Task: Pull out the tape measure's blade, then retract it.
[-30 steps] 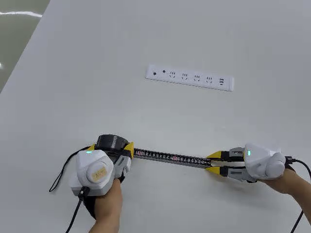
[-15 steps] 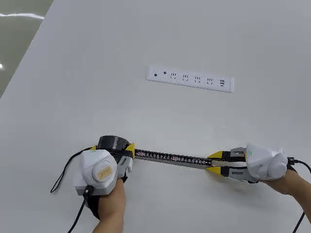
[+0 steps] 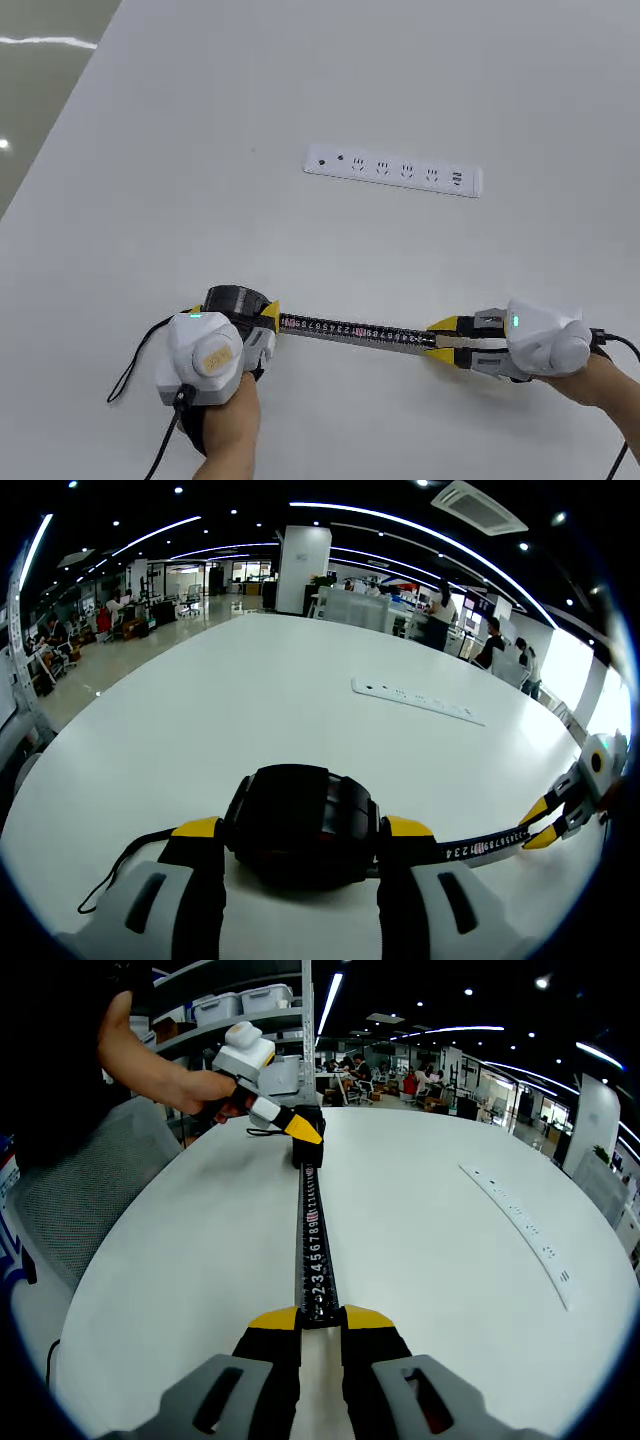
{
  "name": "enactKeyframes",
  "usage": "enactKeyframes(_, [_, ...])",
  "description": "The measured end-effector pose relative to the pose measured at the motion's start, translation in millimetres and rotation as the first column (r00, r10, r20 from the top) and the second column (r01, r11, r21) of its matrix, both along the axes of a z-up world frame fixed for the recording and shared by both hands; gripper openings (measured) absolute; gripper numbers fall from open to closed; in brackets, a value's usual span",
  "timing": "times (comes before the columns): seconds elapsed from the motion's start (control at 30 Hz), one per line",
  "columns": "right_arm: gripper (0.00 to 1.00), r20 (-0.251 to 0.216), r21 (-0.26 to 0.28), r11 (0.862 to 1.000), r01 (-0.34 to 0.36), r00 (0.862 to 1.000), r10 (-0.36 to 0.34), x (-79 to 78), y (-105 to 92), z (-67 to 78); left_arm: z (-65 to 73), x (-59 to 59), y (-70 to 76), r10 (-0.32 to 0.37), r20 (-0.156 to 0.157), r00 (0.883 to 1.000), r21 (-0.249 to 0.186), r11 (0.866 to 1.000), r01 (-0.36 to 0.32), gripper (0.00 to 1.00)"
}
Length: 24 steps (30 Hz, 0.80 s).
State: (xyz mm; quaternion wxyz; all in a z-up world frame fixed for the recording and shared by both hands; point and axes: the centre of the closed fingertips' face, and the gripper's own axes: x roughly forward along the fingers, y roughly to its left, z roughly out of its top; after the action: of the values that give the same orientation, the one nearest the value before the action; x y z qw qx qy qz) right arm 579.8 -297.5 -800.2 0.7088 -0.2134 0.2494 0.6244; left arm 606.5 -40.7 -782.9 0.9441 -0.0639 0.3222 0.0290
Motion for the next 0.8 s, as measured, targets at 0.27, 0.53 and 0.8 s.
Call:
enactKeyframes(0.27, [0.14, -0.002, 0.003, 1.0, -0.005, 1.0, 0.005, -0.3, 5.3, 0.6, 0.0, -0.1, -0.4, -0.008, 0.0, 1.0, -0.001, 1.0, 0.008, 0.58])
enactKeyframes(0.53, [0.14, -0.006, 0.002, 1.0, -0.009, 1.0, 0.009, 0.0, 10.2, -1.2, 0.0, 0.1, -0.4, -0.012, 0.001, 1.0, 0.001, 1.0, 0.012, 0.58])
enactKeyframes(0.8, [0.14, -0.01, 0.007, 1.0, -0.013, 1.0, 0.013, -0.1, 15.0, -1.7, -0.7, 0.7, -1.0, -0.028, -0.003, 1.0, 0.014, 1.0, 0.028, 0.58])
